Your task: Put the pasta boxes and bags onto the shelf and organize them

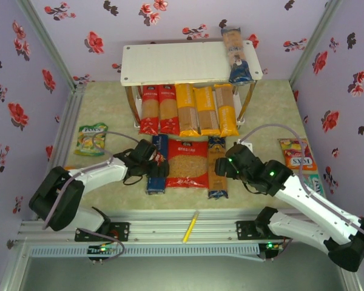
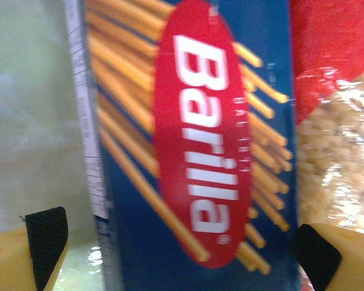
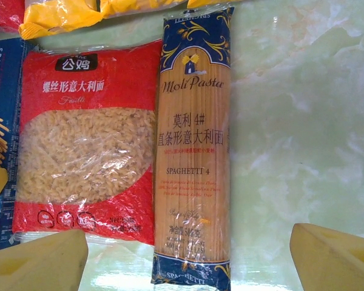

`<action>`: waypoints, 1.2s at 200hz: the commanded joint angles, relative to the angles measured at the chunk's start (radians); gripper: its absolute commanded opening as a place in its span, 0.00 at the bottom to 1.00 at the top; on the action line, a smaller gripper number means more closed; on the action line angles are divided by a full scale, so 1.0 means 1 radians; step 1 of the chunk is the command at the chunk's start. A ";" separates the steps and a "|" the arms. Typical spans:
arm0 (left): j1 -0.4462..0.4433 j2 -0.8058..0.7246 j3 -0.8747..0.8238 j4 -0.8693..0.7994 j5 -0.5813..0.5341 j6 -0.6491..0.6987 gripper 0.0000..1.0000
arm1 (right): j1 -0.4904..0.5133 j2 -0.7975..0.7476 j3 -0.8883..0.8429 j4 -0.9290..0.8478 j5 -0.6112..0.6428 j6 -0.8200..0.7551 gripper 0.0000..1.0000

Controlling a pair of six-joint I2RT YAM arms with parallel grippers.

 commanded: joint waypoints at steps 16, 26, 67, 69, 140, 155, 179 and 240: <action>-0.012 -0.057 0.021 -0.021 -0.008 0.007 1.00 | -0.008 0.033 -0.011 0.033 -0.019 -0.014 0.88; -0.013 -0.063 0.021 -0.021 -0.008 0.004 1.00 | -0.011 0.042 -0.011 0.038 -0.027 -0.017 0.88; -0.012 0.003 0.033 -0.047 -0.012 0.009 1.00 | -0.025 0.064 -0.010 0.044 -0.043 -0.028 0.88; -0.012 0.007 0.034 -0.047 -0.011 0.008 1.00 | -0.026 0.064 -0.009 0.045 -0.043 -0.029 0.88; -0.012 0.083 0.033 -0.047 -0.009 0.013 1.00 | -0.046 0.052 -0.014 0.039 -0.047 -0.034 0.88; -0.013 0.100 0.026 -0.042 -0.009 0.013 1.00 | -0.048 0.052 -0.018 0.042 -0.047 -0.034 0.88; -0.012 0.124 0.015 -0.033 -0.008 0.018 1.00 | -0.054 0.055 -0.023 0.052 -0.053 -0.035 0.88; -0.012 0.126 0.015 -0.051 0.020 0.048 0.70 | -0.070 0.050 -0.026 0.054 -0.061 -0.044 0.88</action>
